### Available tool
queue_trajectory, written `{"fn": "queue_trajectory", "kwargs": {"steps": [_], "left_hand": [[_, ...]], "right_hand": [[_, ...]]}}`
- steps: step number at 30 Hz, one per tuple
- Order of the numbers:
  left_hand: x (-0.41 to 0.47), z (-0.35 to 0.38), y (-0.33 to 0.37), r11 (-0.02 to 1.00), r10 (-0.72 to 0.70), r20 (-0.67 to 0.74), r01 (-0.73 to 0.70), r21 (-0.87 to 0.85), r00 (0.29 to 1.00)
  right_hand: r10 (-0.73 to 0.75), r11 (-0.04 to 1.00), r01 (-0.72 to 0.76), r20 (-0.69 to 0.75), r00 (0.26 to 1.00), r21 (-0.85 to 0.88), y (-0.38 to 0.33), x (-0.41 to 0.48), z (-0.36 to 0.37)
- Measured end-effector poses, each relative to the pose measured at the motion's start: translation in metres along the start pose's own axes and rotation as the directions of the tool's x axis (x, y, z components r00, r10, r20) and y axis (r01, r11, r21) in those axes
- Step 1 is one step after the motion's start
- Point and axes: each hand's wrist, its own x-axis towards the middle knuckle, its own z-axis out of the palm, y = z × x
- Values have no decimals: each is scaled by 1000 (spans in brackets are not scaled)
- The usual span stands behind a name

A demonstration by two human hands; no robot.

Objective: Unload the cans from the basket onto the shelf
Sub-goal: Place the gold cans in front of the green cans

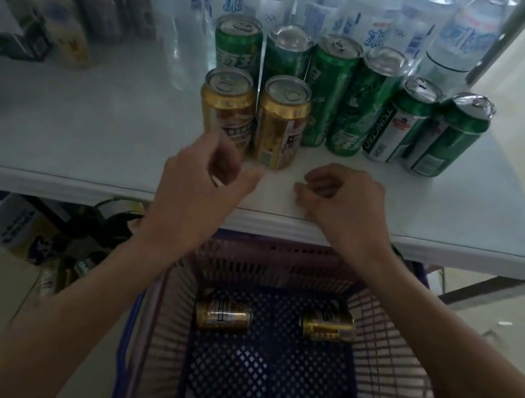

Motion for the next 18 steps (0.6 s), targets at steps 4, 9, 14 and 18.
{"fn": "queue_trajectory", "kwargs": {"steps": [4, 9, 14, 18], "left_hand": [[-25, 20, 2, 999, -7, 348, -12, 52, 938], [-30, 32, 3, 997, -50, 365, 24, 75, 930], [-36, 46, 4, 987, -127, 472, 65, 146, 872], [-48, 59, -7, 969, -157, 661, -15, 247, 734]], "right_hand": [[-60, 996, 54, 70, 996, 76, 5, -30, -9], [-120, 992, 124, 204, 972, -9, 24, -55, -16], [-35, 987, 90, 369, 929, -132, 52, -60, -25], [19, 961, 129, 523, 852, -245, 75, -64, -19]]}}
